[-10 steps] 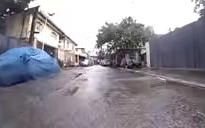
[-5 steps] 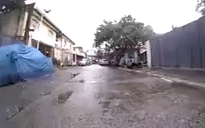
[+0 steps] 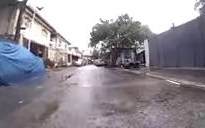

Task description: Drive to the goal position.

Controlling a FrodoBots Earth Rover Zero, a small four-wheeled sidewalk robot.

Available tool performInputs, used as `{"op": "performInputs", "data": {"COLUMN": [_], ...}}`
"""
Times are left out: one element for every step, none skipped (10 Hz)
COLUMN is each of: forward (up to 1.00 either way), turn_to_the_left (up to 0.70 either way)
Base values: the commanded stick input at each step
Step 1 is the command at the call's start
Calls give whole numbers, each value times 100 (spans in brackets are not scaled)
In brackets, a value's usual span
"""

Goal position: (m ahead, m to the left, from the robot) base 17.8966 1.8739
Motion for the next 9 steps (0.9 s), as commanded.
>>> {"op": "performInputs", "data": {"forward": [100,100,100,100,100,100,100,100,100], "turn_to_the_left": [15,0,0,0,27,27,27,21,0]}}
